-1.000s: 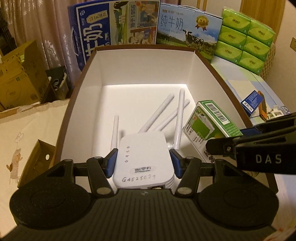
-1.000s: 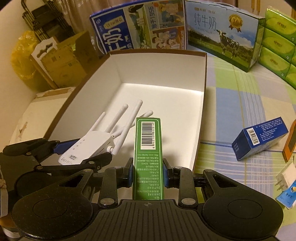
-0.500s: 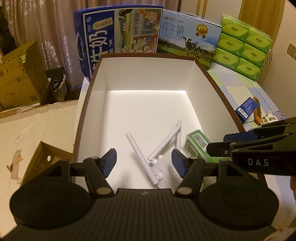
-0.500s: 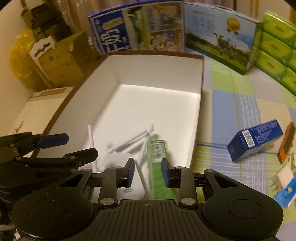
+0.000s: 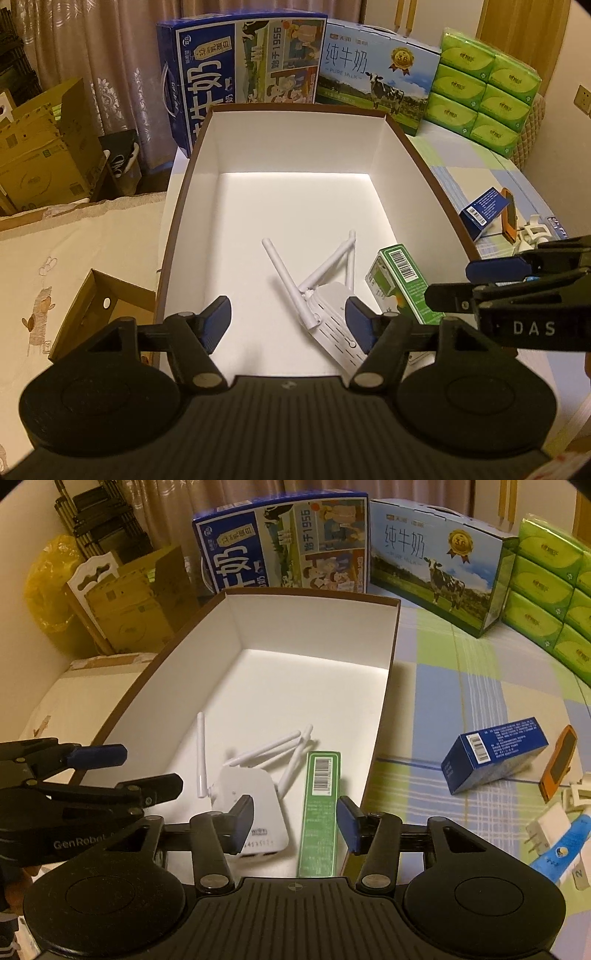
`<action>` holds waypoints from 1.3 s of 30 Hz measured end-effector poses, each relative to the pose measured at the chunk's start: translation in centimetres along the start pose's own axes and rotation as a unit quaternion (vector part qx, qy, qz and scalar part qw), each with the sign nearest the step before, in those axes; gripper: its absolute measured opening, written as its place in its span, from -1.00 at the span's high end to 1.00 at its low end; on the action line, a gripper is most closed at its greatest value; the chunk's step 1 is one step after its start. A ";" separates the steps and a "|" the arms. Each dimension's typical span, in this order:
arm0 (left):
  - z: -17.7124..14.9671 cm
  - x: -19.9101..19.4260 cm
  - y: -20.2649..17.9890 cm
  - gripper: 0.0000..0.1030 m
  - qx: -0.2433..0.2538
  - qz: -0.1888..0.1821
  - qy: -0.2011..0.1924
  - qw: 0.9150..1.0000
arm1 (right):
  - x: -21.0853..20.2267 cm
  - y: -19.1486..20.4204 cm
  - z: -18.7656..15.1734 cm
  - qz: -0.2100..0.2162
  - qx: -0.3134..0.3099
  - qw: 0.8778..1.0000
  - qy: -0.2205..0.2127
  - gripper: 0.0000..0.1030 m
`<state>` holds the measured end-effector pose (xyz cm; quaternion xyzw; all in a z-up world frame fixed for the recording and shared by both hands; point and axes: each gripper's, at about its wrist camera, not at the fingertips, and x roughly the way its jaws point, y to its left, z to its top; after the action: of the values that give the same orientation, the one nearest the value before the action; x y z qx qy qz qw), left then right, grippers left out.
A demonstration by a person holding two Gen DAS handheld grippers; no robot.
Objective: Organize rigid objects
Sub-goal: 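Release the repeater with the left tool while the right tool drops the green box inside, then move both tools back toward the remaining items on the table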
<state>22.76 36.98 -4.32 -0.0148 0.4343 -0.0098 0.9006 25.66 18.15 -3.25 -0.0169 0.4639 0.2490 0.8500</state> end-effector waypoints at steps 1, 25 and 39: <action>-0.1 -0.2 -0.1 -0.26 0.000 0.001 -0.001 1.000 | -0.2 0.0 -0.1 0.001 0.000 1.000 -0.001 0.09; -1.5 -6.0 -4.6 -0.35 -0.004 0.021 -0.034 0.999 | -6.6 -2.1 -3.2 0.049 -0.003 0.998 -0.049 0.07; -2.2 -7.4 -16.6 -0.41 0.007 -0.011 -0.036 0.999 | -12.2 -12.1 -7.5 0.064 -0.003 0.996 -0.057 0.07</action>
<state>16.32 20.59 0.71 -0.0139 0.4009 -0.0224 0.9157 19.65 0.64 -0.27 0.0243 0.4140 0.3051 0.8573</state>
